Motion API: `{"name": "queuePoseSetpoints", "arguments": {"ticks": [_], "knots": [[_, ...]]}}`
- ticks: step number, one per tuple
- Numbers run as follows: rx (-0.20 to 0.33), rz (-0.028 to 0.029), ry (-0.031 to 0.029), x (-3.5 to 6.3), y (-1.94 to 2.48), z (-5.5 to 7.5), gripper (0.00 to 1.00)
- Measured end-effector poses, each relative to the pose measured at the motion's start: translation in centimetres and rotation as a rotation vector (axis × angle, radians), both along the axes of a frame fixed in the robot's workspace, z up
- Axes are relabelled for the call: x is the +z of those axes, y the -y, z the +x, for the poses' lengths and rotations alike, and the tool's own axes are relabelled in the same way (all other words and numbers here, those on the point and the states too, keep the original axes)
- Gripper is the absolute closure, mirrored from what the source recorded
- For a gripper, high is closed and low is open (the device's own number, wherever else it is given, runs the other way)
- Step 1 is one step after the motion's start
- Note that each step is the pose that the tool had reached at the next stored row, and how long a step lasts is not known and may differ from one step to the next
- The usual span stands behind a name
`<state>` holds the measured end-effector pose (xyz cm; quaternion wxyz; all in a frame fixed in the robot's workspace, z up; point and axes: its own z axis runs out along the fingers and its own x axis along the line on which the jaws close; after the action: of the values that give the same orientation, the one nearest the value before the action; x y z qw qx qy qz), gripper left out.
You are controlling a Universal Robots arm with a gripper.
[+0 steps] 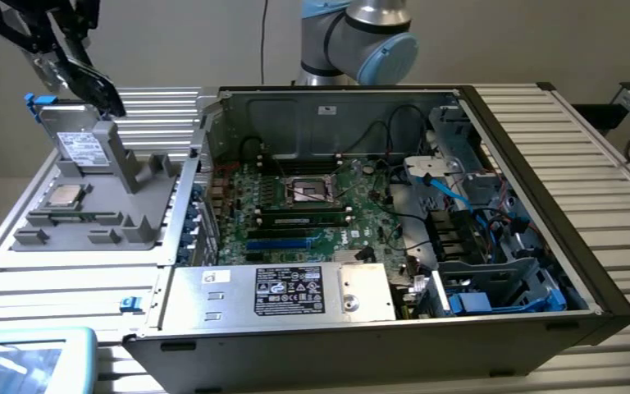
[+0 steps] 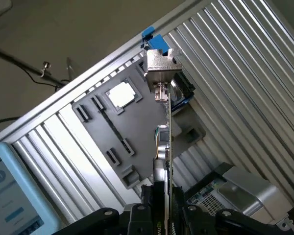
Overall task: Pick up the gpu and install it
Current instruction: 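Pick up the gpu and move the gpu toward the slot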
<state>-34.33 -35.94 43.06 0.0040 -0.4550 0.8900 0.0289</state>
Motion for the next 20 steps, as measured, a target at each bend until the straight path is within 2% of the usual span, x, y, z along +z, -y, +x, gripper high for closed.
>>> {"name": "queuePoseSetpoints", "arguments": {"ticks": [16, 20], "knots": [[0.291, -0.0001, 0.0103, -0.54, 0.00, 0.00, 0.73], [0.363, -0.0008, 0.0154, -0.69, 0.00, 0.00, 0.73]]}}
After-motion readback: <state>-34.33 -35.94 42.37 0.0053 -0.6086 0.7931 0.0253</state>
